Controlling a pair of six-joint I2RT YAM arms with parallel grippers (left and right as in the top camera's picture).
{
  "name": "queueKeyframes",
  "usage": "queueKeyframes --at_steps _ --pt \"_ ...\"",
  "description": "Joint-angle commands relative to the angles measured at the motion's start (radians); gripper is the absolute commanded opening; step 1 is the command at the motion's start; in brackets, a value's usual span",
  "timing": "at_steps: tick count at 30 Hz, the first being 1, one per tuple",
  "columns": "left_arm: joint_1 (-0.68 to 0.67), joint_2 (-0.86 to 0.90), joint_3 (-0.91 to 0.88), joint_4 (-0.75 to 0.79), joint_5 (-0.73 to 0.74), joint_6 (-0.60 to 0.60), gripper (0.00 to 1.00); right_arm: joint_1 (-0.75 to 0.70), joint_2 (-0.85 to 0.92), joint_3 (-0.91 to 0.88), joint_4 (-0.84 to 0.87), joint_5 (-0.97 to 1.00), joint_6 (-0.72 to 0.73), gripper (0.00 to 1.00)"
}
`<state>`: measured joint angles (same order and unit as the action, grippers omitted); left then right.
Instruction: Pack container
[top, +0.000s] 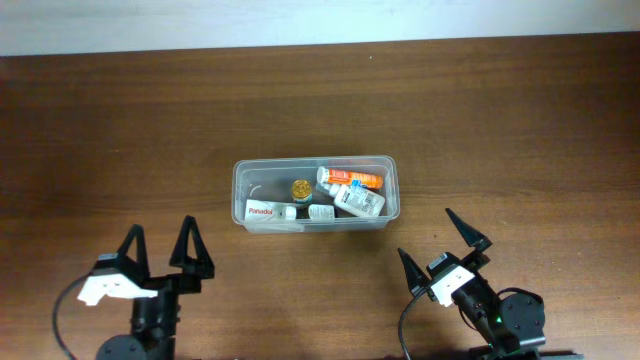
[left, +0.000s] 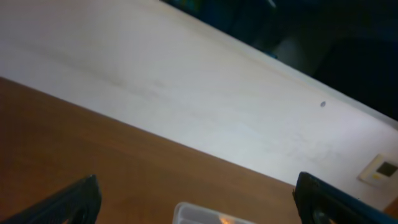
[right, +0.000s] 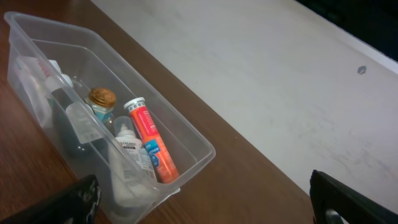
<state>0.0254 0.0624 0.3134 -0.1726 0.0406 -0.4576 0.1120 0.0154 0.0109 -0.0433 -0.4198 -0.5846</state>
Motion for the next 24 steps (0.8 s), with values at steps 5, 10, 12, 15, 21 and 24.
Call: queueKeyframes --at_steps 5,10,12,15,21,24 --pt "0.003 -0.057 -0.158 0.079 -0.058 0.003 0.99 -0.008 -0.011 -0.005 -0.006 0.009 -0.003 0.98" --pt "0.002 -0.057 -0.201 0.078 -0.126 0.022 1.00 -0.008 -0.011 -0.005 -0.006 0.009 -0.003 0.98" --pt "0.002 -0.057 -0.211 0.078 -0.136 0.074 0.99 -0.008 -0.011 -0.005 -0.006 0.009 -0.003 0.98" --pt "0.002 -0.057 -0.217 0.063 -0.136 0.172 0.99 -0.008 -0.011 -0.005 -0.006 0.009 -0.003 0.98" --pt "-0.002 -0.057 -0.230 0.029 -0.136 0.314 0.99 -0.008 -0.011 -0.005 -0.006 0.009 -0.003 0.98" --pt "-0.017 -0.057 -0.250 0.022 -0.136 0.357 0.99 -0.008 -0.011 -0.005 -0.006 0.009 -0.003 0.98"
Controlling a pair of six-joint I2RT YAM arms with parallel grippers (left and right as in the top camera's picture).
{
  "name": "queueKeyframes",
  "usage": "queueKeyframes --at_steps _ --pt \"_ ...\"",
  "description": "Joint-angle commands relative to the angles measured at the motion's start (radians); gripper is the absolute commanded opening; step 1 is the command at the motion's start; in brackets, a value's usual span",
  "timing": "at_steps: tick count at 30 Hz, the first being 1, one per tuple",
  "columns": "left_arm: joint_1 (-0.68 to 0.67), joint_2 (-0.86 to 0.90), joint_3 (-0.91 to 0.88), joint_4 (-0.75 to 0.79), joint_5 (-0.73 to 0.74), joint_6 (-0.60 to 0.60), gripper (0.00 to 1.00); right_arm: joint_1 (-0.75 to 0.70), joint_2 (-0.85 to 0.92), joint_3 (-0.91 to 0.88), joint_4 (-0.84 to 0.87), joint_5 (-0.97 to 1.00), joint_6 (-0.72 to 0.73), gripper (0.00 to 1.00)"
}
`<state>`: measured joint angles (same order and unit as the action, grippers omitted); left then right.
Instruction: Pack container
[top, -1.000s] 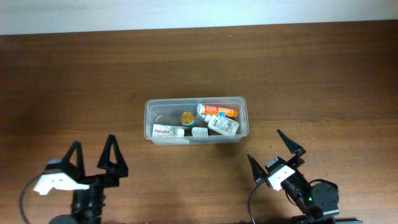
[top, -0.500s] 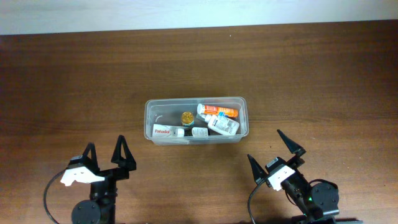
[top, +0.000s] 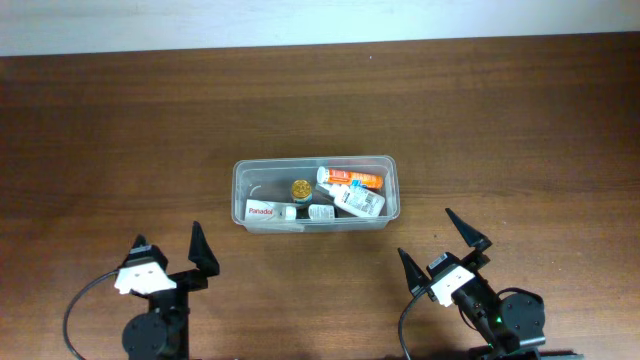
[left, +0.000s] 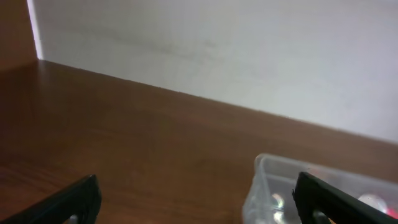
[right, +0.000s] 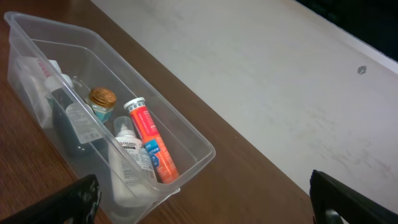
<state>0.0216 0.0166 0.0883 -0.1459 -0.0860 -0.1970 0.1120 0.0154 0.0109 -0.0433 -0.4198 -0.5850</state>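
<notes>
A clear plastic container (top: 240, 180) stands mid-table. Inside lie an orange tube (top: 352, 177), a white bottle (top: 360, 199), a gold-capped jar (top: 300, 188), a Panadol box (top: 262, 211) and a small bottle (top: 319, 212). My left gripper (top: 168, 246) is open and empty near the front edge, left of the container; its wrist view shows the container's end wall (left: 267, 186) at lower right between wide-apart fingers (left: 78, 200). My right gripper (top: 425, 233) is open and empty, front right of the container. The right wrist view shows the tube (right: 148, 147) and jar (right: 101, 98) inside.
The wooden table (top: 520, 130) ends at a white wall (top: 300, 20) along the far side. Both arm bases sit at the near edge.
My left gripper has shifted slightly right and tilted down; its camera now shows the table and the container's left end instead of mostly wall. The right arm and the container's contents are unchanged.
</notes>
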Motion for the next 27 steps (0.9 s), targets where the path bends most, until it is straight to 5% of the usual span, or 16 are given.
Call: queueKeyframes --at_steps 1,27 --pt "-0.019 -0.011 -0.032 -0.005 -0.009 0.103 0.99 -0.008 -0.011 -0.005 -0.006 0.009 -0.003 0.98" --pt "-0.046 -0.011 -0.046 -0.002 -0.008 0.146 0.99 -0.008 -0.011 -0.005 -0.006 0.009 -0.003 0.99"
